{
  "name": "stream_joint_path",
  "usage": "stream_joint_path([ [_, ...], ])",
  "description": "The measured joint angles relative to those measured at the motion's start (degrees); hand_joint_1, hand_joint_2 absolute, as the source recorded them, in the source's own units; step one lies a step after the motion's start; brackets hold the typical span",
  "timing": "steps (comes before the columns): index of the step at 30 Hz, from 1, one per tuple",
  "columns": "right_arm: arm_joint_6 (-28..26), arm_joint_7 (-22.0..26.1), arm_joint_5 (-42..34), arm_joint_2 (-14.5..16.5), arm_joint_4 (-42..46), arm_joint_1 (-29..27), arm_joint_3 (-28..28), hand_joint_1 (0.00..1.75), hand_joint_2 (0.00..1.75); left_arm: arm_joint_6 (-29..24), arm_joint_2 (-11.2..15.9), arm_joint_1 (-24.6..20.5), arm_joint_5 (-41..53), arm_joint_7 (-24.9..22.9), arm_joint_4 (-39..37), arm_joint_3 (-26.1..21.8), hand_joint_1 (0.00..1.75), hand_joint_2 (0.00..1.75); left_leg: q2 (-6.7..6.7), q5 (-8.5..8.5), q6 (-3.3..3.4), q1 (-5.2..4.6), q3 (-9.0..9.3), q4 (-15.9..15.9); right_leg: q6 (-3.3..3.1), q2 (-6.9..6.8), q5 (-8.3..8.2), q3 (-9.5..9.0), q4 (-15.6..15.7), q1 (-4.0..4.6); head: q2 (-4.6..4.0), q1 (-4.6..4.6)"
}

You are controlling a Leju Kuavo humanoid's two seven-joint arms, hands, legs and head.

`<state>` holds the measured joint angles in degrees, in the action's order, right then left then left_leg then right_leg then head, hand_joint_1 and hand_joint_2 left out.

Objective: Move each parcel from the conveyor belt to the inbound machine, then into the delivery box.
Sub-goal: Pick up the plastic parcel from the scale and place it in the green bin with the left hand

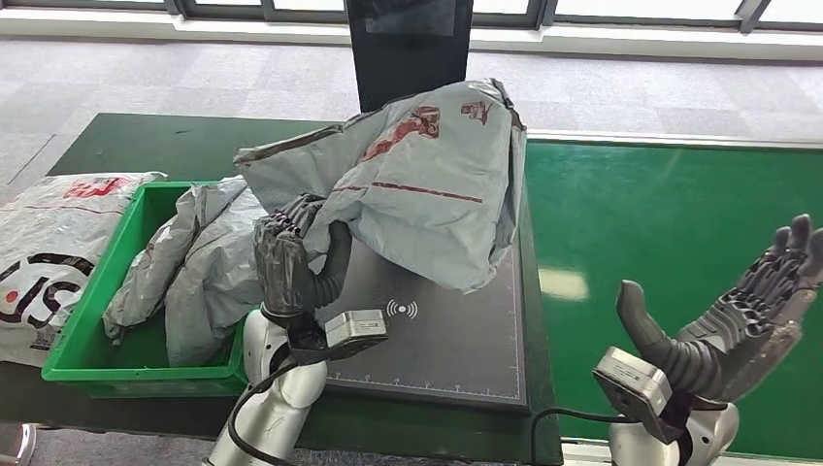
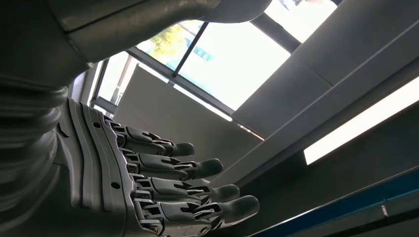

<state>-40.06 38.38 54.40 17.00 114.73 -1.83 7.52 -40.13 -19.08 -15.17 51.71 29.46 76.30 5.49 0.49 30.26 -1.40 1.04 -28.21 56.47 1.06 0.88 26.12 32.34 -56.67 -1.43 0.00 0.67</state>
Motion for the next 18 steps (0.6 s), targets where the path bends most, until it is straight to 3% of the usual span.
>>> stream_joint_path([
  [18, 0.02, -0.46, 0.32, 0.0, -0.04, 0.17, -0.02, 0.0, 1.75, 0.0, 0.61, 2.33, 0.56, -0.16, 10.48, -2.25, 1.75, 1.75, 0.04, 0.0, 0.0, 0.01, -0.04, 0.0, 0.0, -0.03, 0.0, -0.01, -0.01, 0.0, 0.0, 0.01],
])
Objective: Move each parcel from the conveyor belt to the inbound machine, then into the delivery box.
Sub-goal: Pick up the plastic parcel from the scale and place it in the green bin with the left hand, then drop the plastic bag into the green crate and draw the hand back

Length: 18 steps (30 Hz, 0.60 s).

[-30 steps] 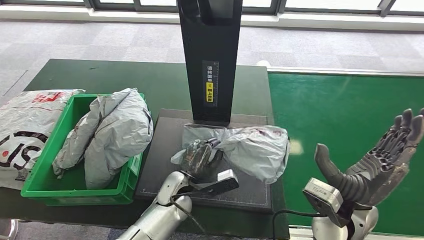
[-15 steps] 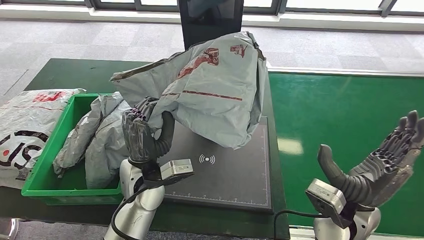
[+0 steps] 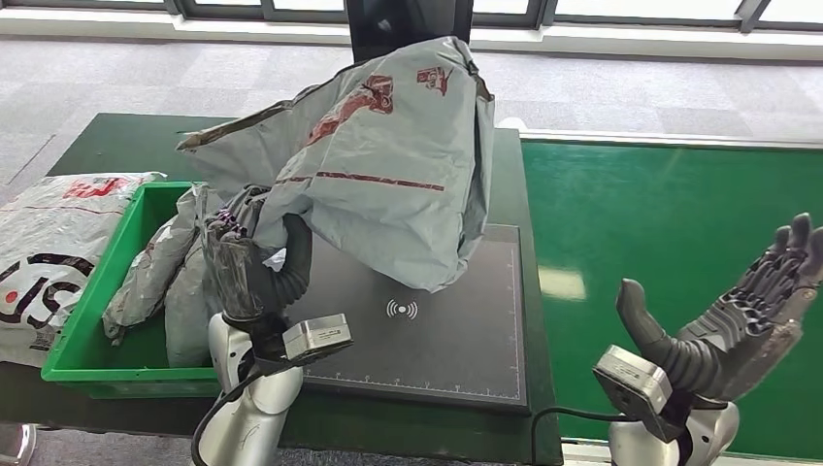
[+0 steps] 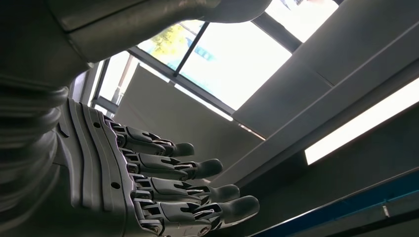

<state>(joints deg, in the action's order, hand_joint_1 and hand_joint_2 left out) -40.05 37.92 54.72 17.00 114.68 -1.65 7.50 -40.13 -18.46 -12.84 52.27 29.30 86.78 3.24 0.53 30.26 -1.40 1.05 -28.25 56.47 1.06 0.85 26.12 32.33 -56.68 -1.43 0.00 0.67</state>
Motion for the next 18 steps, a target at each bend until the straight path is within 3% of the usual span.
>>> stream_joint_path([
  [5, 0.01, 0.02, -0.04, 0.0, -0.32, 0.5, -0.02, 0.0, 1.75, 0.0, 0.23, 1.55, 0.06, -1.07, 6.16, -4.57, 1.75, 1.75, 0.0, 0.0, 0.0, 0.02, 0.02, -0.01, -0.01, 0.0, 0.01, 0.01, -0.01, 0.01, 0.0, -0.01],
  [8, 0.01, 0.39, -0.44, 0.0, -0.58, 0.73, -0.02, 0.0, 1.75, 0.0, 0.34, 2.18, -2.01, -1.25, 7.12, -9.89, 1.75, 1.75, -0.01, 0.0, -0.01, 0.02, 0.06, -0.02, -0.01, 0.01, 0.01, 0.01, -0.01, 0.02, 0.0, 0.0],
  [14, 0.01, -0.34, 0.18, 0.03, -0.68, 0.9, -0.21, 0.0, 1.75, 0.0, -0.01, -1.57, -7.47, 9.36, -1.54, -27.75, 1.75, 1.75, -0.04, -0.08, -0.09, 0.03, 0.26, -0.02, -0.02, 0.05, -0.01, 0.01, -0.03, 0.03, 0.0, 0.01],
  [18, 0.01, -0.55, 0.45, 0.04, -0.68, 0.91, -0.27, 0.0, 1.75, 0.0, -0.44, -3.14, -7.49, 10.62, -5.29, -34.71, 1.75, 1.75, -0.04, -0.09, -0.09, 0.03, 0.57, 0.0, -0.03, 0.05, -0.02, 0.04, -0.04, 0.03, 0.0, 0.01],
])
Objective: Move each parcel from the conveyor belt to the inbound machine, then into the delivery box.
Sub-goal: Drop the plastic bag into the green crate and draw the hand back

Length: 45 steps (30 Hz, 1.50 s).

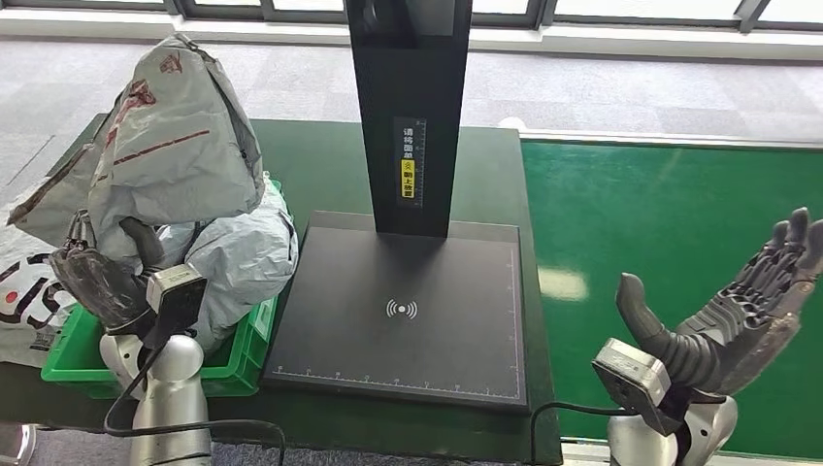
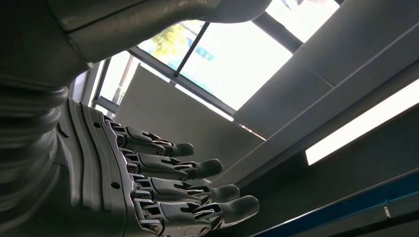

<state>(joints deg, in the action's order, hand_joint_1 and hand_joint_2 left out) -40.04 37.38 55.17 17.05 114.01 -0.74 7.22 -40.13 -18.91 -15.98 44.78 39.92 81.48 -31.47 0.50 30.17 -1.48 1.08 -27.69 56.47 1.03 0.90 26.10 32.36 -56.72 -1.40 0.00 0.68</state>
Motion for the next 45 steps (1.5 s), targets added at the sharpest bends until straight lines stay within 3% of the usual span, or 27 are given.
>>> stream_joint_path([
  [10, 0.0, -1.28, 0.9, 0.02, 0.0, 0.12, -0.09, 0.0, 1.75, 0.0, -0.4, -2.7, 5.03, 0.09, -4.11, -8.59, 1.75, 1.75, 0.02, 0.01, 0.0, 0.0, -0.04, 0.0, 0.0, -0.02, 0.0, 0.02, 0.01, -0.01, 0.0, 0.0],
  [11, 0.0, -1.42, 1.03, 0.02, 0.0, 0.12, -0.1, 0.0, 1.75, 0.0, -0.42, -2.98, 5.67, 0.09, -4.44, -9.48, 1.57, 1.75, 0.02, 0.01, 0.0, 0.0, -0.04, 0.0, 0.0, -0.02, 0.0, 0.02, 0.01, 0.0, 0.0, 0.01],
  [14, 0.0, -1.59, 1.18, 0.02, 0.0, 0.12, -0.1, 0.0, 1.75, 0.0, -0.54, -3.71, 7.02, -0.29, -5.6, -11.49, 0.56, 1.75, 0.03, 0.0, 0.0, 0.0, -0.02, 0.0, 0.0, -0.02, 0.0, 0.02, 0.0, 0.0, 0.0, 0.01],
  [15, 0.0, -1.67, 1.23, 0.02, 0.0, 0.12, -0.1, 0.0, 1.75, 0.0, -0.58, -3.96, 7.52, -0.73, -6.06, -11.94, 0.3, 1.75, 0.03, 0.0, 0.0, 0.0, -0.01, 0.0, 0.0, -0.03, 0.0, 0.02, 0.0, 0.0, 0.0, 0.01],
  [18, 0.0, -2.02, 1.5, 0.02, 0.0, 0.11, -0.1, 0.0, 1.75, 0.01, -0.71, -4.45, 8.87, -2.35, -7.43, -12.65, 0.0, 1.75, 0.02, 0.0, 0.0, 0.0, -0.01, 0.0, 0.0, -0.02, 0.0, 0.02, 0.0, 0.0, 0.0, 0.01],
  [37, 0.0, -2.15, 1.63, 0.02, 0.0, 0.1, -0.1, 0.0, 1.75, 0.01, -1.0, -4.98, 3.68, -1.53, -10.16, -12.92, 0.0, 1.75, 0.02, 0.0, 0.0, 0.0, -0.01, 0.0, 0.0, -0.02, 0.0, 0.03, 0.0, 0.0, 0.0, 0.02],
  [45, 0.0, -2.0, 1.55, 0.02, -0.01, 0.11, -0.08, 0.0, 1.75, 0.0, -1.26, -2.73, -10.51, 0.27, -5.76, -8.98, 0.0, 1.75, 0.1, 0.0, 0.0, 0.0, -0.05, 0.0, 0.0, -0.07, 0.01, 0.04, -0.01, 0.0, 0.0, 0.01],
])
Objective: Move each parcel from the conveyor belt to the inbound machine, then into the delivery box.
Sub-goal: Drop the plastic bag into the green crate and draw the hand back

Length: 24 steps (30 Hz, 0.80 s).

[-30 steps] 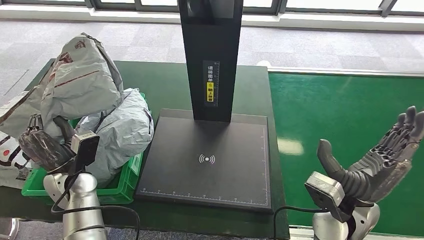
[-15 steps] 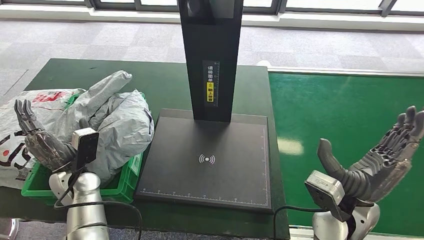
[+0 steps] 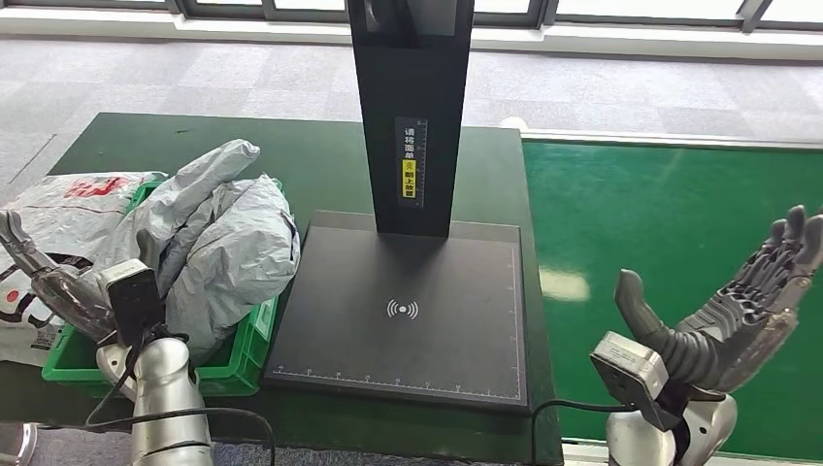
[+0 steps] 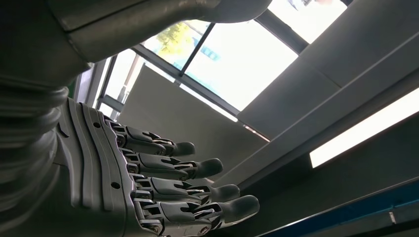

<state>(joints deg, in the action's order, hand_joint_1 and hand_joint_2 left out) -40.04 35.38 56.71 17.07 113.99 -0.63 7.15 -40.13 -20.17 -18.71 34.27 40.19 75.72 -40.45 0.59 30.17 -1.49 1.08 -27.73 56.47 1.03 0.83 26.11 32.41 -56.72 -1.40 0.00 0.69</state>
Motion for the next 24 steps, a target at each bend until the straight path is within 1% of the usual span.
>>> stream_joint_path([
  [2, 0.0, 0.13, -0.21, 0.0, -0.06, 0.0, 0.0, 0.0, 1.75, 0.0, 0.0, 0.55, -1.89, 0.04, 1.36, 1.04, 0.0, 1.75, -0.03, 0.0, 0.0, 0.0, -0.05, 0.0, 0.0, 0.02, 0.0, 0.0, 0.0, 0.0, 0.0, -0.01],
  [4, 0.0, 0.55, -0.89, 0.0, -0.23, 0.01, 0.01, 0.0, 1.75, 0.0, 0.02, 1.48, -5.78, 0.05, 3.62, 2.74, 0.0, 1.75, -0.07, 0.01, 0.0, 0.0, -0.07, 0.0, 0.0, 0.05, 0.0, 0.0, 0.0, 0.0, 0.0, -0.01],
  [8, 0.03, -0.43, -1.29, 0.03, -1.1, -0.01, -0.59, 0.0, 1.75, 0.01, 0.46, 4.69, -14.77, 0.09, 10.6, 9.0, 0.0, 1.75, -0.03, 0.01, 0.0, 0.0, -0.12, 0.0, 0.0, 0.02, 0.0, 0.0, 0.0, 0.0, 0.0, -0.01],
  [10, 0.04, 0.47, -3.09, 0.09, -2.43, 0.07, -2.23, 0.0, 1.75, 0.13, 0.88, 6.65, -18.91, 0.11, 14.85, 13.34, 0.0, 1.75, -0.05, 0.02, 0.0, 0.02, -0.29, -0.01, 0.0, 0.05, 0.01, -0.01, 0.0, 0.03, 0.0, -0.01],
  [13, 0.09, 3.5, -6.41, 0.1, -6.94, -0.02, -5.55, 0.0, 1.75, 1.21, 1.81, 9.26, -24.84, 0.14, 20.2, 21.69, 0.0, 1.75, -0.04, 0.03, 0.0, 0.03, -0.2, -0.01, 0.0, 0.03, 0.03, -0.01, 0.01, 0.03, 0.0, 0.0],
  [15, 0.11, 4.33, -7.92, 0.01, -9.77, -0.3, -8.47, 0.0, 1.75, 2.16, 2.48, 11.25, -27.42, 0.13, 22.61, 27.47, 0.0, 1.75, -0.04, 0.03, 0.0, 0.02, -0.08, -0.01, 0.0, 0.03, 0.02, 0.0, 0.01, 0.02, 0.0, -0.01],
  [17, 0.1, 4.52, -9.11, -0.17, -12.06, -0.35, -11.18, 0.0, 1.75, 3.4, 2.99, 12.85, -28.67, 0.12, 24.23, 32.21, 0.0, 1.75, -0.06, 0.03, 0.0, 0.02, -0.01, 0.0, 0.0, 0.05, 0.02, 0.01, 0.01, 0.02, 0.0, -0.01],
  [19, 0.14, 4.59, -10.35, -0.4, -13.99, -0.47, -13.41, 0.0, 1.75, 6.19, 3.3, 13.92, -29.6, 0.11, 25.07, 35.58, 0.0, 1.75, -0.06, 0.03, 0.0, 0.02, 0.04, 0.0, 0.0, 0.04, 0.02, 0.01, 0.01, 0.02, 0.0, -0.01],
  [20, 0.37, 4.58, -11.11, -0.55, -14.82, -0.62, -14.5, 0.0, 1.75, 8.7, 3.39, 14.29, -29.94, 0.09, 25.15, 36.87, 0.0, 1.75, -0.05, 0.03, 0.0, 0.02, 0.04, 0.0, 0.0, 0.04, 0.02, 0.01, 0.01, 0.02, 0.0, -0.01],
  [24, 2.7, 4.6, -13.67, -1.04, -16.76, -1.11, -18.73, 0.0, 1.75, 21.87, 3.45, 14.26, -29.83, 0.03, 23.04, 40.99, 0.0, 1.75, -0.06, 0.03, -0.01, 0.02, 0.0, 0.0, 0.0, 0.05, 0.01, 0.0, 0.01, 0.02, 0.0, -0.01],
])
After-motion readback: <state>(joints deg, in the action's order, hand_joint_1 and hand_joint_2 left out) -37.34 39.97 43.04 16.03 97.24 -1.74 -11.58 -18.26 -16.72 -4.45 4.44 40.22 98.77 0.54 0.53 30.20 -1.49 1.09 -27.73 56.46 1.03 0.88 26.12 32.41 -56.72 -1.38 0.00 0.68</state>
